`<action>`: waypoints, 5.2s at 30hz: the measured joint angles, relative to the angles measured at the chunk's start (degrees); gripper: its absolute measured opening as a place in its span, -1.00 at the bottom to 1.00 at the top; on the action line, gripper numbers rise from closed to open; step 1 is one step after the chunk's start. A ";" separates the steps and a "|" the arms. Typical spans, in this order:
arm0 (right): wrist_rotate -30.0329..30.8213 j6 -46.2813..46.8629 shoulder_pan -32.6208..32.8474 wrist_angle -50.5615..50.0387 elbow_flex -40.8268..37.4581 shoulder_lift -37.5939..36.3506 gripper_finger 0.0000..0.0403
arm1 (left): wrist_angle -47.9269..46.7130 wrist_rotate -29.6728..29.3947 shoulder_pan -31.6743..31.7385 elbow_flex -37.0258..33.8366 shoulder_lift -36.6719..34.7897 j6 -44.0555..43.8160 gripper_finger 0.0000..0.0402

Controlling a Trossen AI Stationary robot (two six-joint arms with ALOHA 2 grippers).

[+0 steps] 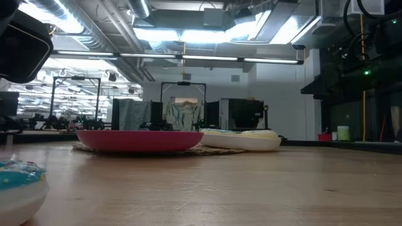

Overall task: Pick & Place donuts
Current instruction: Put the small light blue donut on the pink plate, then put the blue donut on the pink plate

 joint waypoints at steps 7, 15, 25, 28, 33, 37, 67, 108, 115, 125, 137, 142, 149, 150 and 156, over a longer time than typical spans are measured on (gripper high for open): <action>0.00 0.00 0.00 0.00 0.00 0.00 0.87 | 0.04 -0.78 0.06 0.00 0.00 0.70 -0.21; 0.02 0.00 -0.01 -0.01 0.00 0.02 0.87 | -1.35 -0.45 0.72 2.63 2.60 1.80 -0.21; 0.00 0.00 0.01 0.00 0.00 0.00 0.87 | -1.74 1.32 0.92 3.10 2.96 3.63 -0.22; 0.00 0.00 0.01 0.00 0.00 0.00 0.87 | -2.45 2.22 0.96 3.10 2.91 3.96 -0.32; 0.00 0.00 0.01 0.00 0.00 0.00 0.87 | -3.02 3.63 1.28 3.06 2.91 6.30 -0.60; 0.00 0.00 0.01 0.00 0.00 0.00 0.87 | -3.20 4.44 1.54 3.02 2.93 7.34 -0.82; 0.00 0.00 0.01 -0.01 0.00 0.00 0.87 | -13.20 2.47 12.13 -5.05 -16.24 13.79 -0.97; 0.00 0.00 0.01 -0.02 0.00 0.02 0.87 | -31.55 7.35 43.56 -5.68 -18.12 26.86 -0.97; 0.01 0.00 0.01 0.00 0.00 0.01 0.87 | -29.78 6.82 43.61 -5.68 -16.04 26.27 -0.91; 0.01 0.00 0.01 -0.01 -0.01 0.02 0.87 | -29.69 6.61 43.98 -5.68 -16.13 24.85 -0.65; 0.00 0.00 0.01 0.00 0.00 0.02 0.87 | -29.22 6.53 43.91 -5.45 -16.71 24.86 -0.04; 0.01 0.00 0.01 0.00 0.00 0.02 0.87 | -29.76 6.63 43.91 -5.42 -18.06 24.62 0.07; 0.00 0.00 0.00 -0.01 0.00 0.02 0.87 | -32.43 6.77 42.52 -5.44 -22.31 24.74 0.08; 0.00 0.00 0.01 -0.01 0.00 0.02 0.87 | -33.28 7.01 41.96 -5.44 -23.21 24.74 0.08; 0.00 0.00 -0.01 -0.02 -0.02 0.02 0.87 | -43.61 7.84 37.52 -5.44 -28.95 22.53 0.08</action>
